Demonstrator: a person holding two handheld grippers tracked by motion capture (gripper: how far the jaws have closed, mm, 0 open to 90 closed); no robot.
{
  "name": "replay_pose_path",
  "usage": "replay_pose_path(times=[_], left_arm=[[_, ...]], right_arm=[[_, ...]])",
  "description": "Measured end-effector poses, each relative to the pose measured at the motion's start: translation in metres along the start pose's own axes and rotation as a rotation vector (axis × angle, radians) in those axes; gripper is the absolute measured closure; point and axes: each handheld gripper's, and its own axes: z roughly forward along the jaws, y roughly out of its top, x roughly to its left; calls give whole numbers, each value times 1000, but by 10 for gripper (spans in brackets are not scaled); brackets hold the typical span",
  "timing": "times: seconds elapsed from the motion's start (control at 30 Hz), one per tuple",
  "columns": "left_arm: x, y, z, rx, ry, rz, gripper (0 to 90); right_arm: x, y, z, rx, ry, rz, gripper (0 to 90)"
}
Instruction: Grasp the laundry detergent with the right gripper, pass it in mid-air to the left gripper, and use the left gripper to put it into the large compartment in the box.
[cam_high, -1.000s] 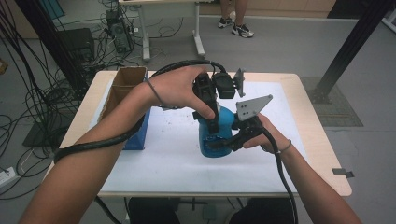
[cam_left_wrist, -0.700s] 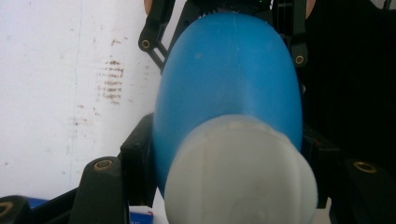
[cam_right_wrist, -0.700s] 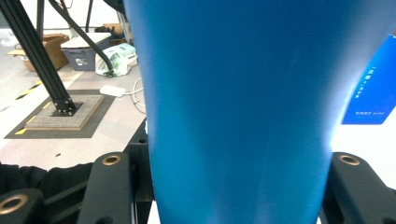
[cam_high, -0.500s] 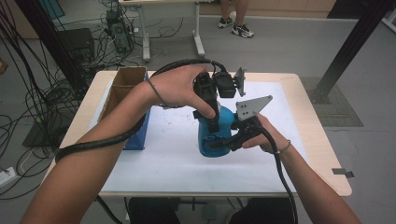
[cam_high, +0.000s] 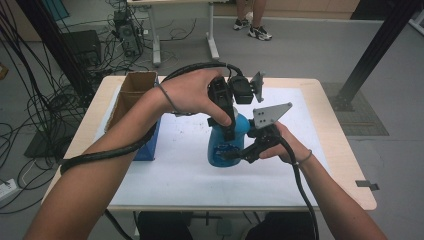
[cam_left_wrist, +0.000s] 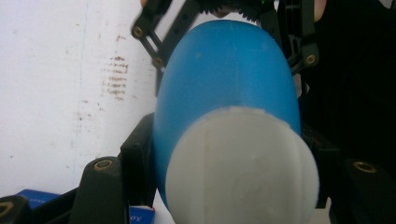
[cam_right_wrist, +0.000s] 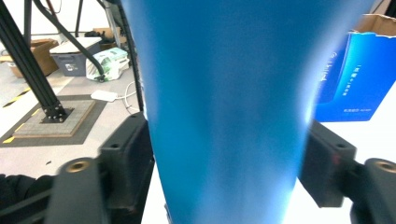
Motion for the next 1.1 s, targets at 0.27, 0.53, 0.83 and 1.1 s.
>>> replay_pose_path(times=[0.27,0.53,0.83,1.1], left_arm=[[0,-1,1,6,-3,0,378],[0,0,-1,2,-3,-4,378],[1,-2,-2,5,-1,-11,378],[2,-3,-2,4,-2,-17,378]], right_arm=[[1,0,1,-2,-4,12,51],[1,2,1,-2,-11,-4,26],[1,3,-1,5,-23,-5,27],[1,4,-5,11,-29,-5,27]])
